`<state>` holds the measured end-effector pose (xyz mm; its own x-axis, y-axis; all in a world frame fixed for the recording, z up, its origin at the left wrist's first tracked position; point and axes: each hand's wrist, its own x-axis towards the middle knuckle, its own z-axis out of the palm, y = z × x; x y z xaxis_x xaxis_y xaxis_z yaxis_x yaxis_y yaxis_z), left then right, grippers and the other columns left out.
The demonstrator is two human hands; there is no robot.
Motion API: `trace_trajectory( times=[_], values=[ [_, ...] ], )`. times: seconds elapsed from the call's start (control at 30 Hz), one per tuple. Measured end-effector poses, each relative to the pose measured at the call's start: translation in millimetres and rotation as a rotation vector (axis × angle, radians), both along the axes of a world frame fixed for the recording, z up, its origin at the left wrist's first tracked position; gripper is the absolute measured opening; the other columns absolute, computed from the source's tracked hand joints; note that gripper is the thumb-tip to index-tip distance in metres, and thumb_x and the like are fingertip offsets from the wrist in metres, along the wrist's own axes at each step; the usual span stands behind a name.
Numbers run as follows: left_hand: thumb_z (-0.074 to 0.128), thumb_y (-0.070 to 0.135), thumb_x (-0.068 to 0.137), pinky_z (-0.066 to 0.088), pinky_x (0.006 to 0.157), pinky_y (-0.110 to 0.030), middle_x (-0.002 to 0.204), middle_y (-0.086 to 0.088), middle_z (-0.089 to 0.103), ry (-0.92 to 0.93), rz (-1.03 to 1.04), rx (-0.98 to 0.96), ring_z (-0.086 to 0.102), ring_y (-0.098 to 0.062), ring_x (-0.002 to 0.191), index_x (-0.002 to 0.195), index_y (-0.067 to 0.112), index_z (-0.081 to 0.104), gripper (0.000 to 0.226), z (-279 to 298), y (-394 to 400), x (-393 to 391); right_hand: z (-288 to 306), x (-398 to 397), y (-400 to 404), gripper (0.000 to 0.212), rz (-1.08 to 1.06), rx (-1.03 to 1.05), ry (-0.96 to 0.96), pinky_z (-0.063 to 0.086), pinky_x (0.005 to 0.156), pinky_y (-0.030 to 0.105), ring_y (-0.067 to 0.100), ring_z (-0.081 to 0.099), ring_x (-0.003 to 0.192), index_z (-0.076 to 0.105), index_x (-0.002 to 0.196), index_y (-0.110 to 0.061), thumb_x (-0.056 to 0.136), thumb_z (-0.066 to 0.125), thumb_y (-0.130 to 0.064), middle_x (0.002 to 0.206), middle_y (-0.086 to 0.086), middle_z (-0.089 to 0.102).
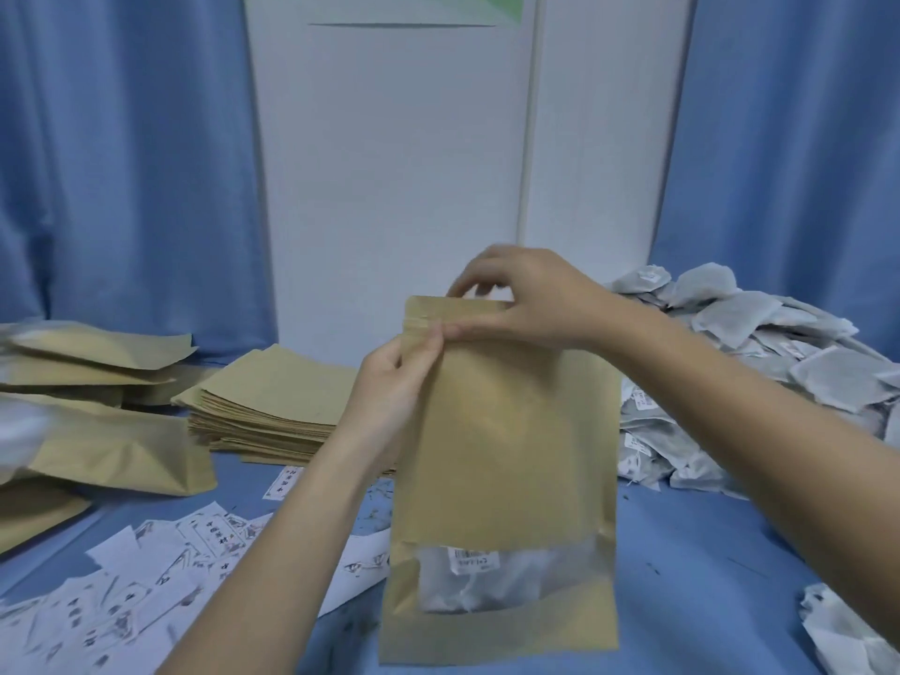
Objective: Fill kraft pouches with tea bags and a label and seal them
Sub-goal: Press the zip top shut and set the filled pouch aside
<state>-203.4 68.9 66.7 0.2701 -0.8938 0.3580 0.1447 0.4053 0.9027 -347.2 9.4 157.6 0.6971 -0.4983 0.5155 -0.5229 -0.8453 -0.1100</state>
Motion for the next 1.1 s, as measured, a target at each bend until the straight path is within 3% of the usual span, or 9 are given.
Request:
trace_trajectory(
  times=[0.13, 0.3, 0.37, 0.47, 0.53, 0.67, 0.8, 0.97, 1.1],
  values=[
    [0.065, 0.029, 0.088, 0.047, 0.062, -0.013, 0.075, 0.01, 0.073, -0.043, 0.261, -0.116, 0.064, -0.002, 0.071, 0.089, 0.014, 0.07, 0.015, -3.8, -3.4, 1.9, 5.8, 12.8, 1.8, 0.02, -0.01, 0.102, 0.011, 0.036, 0.051, 0.004, -0.011, 0.051, 0.058, 0.071, 0.077, -0.028, 0.07, 0.076, -0.046, 0.058, -0.02, 0.058],
    [0.067, 0.022, 0.088, 0.047, 0.069, -0.01, 0.075, 0.013, 0.073, -0.083, 0.338, -0.175, 0.064, 0.003, 0.073, 0.081, 0.018, 0.069, 0.008, -3.5, -3.8, 4.5, 9.9, 18.2, 2.0, 0.022, -0.06, 0.228, 0.106, 0.033, 0.041, 0.007, -0.005, 0.049, 0.048, 0.07, 0.069, -0.024, 0.076, 0.071, -0.045, 0.053, -0.014, 0.057],
    [0.066, 0.021, 0.088, 0.048, 0.072, -0.017, 0.073, 0.013, 0.072, -0.118, 0.418, -0.182, 0.064, 0.0, 0.074, 0.078, 0.023, 0.067, 0.01, -3.7, -5.0, 2.0, 10.4, 22.0, 2.2, 0.032, -0.067, 0.195, 0.124, 0.028, 0.039, 0.014, 0.004, 0.042, 0.043, 0.061, 0.057, -0.017, 0.077, 0.071, -0.04, 0.045, -0.009, 0.046],
    [0.066, 0.021, 0.088, 0.048, 0.075, -0.033, 0.07, 0.012, 0.066, -0.24, 0.652, -0.241, 0.061, -0.01, 0.072, 0.07, 0.03, 0.058, 0.021, -2.4, -6.4, -2.2, 5.4, 29.0, 6.8, 0.042, -0.043, 0.081, 0.061, 0.019, 0.045, 0.025, 0.011, 0.024, 0.048, 0.047, 0.052, -0.009, 0.076, 0.072, -0.033, 0.051, 0.001, 0.03],
    [0.065, 0.021, 0.089, 0.047, 0.071, -0.033, 0.068, 0.011, 0.063, -0.263, 0.713, -0.305, 0.058, -0.01, 0.068, 0.07, 0.031, 0.055, 0.023, -3.3, -5.4, -3.5, 7.0, 26.4, 9.0, 0.041, -0.014, 0.086, 0.048, 0.021, 0.043, 0.021, 0.009, 0.028, 0.047, 0.052, 0.05, -0.013, 0.077, 0.072, -0.037, 0.048, -0.002, 0.034],
    [0.066, 0.023, 0.088, 0.044, 0.065, -0.029, 0.068, 0.009, 0.062, -0.156, 0.607, -0.342, 0.055, -0.01, 0.066, 0.074, 0.029, 0.057, 0.018, -8.0, -3.6, -1.1, 16.5, 10.8, 4.6, 0.024, -0.039, 0.084, 0.137, 0.035, 0.049, 0.016, 0.003, 0.05, 0.057, 0.072, 0.072, -0.017, 0.074, 0.075, -0.041, 0.06, -0.004, 0.063],
    [0.074, 0.031, 0.081, 0.046, 0.061, -0.023, 0.064, 0.013, 0.066, -0.128, 0.378, -0.22, 0.057, -0.005, 0.063, 0.072, 0.023, 0.066, 0.014, -2.5, -5.1, 2.1, 12.5, 13.3, 3.6, 0.025, -0.006, -0.027, 0.151, 0.032, 0.049, 0.014, -0.002, 0.045, 0.049, 0.067, 0.07, -0.012, 0.077, 0.073, -0.036, 0.05, -0.008, 0.049],
    [0.074, 0.028, 0.08, 0.036, 0.049, -0.012, 0.049, 0.02, 0.058, -0.208, 0.502, -0.265, 0.047, 0.006, 0.048, 0.056, 0.028, 0.062, 0.027, -1.7, -6.9, 0.7, 17.2, 1.4, -2.8, 0.029, -0.046, -0.008, 0.262, 0.031, 0.046, 0.014, -0.001, 0.045, 0.048, 0.062, 0.065, -0.016, 0.075, 0.073, -0.04, 0.046, -0.007, 0.046],
    [0.075, 0.027, 0.079, 0.038, 0.052, -0.021, 0.048, 0.018, 0.056, -0.128, 0.504, -0.244, 0.044, -0.001, 0.051, 0.054, 0.024, 0.061, 0.028, -3.4, -10.1, -0.3, 13.4, -2.4, -8.0, 0.032, -0.04, -0.034, 0.247, 0.028, 0.046, 0.017, 0.002, 0.042, 0.048, 0.056, 0.059, -0.019, 0.076, 0.072, -0.041, 0.046, -0.007, 0.041]
  ],
)
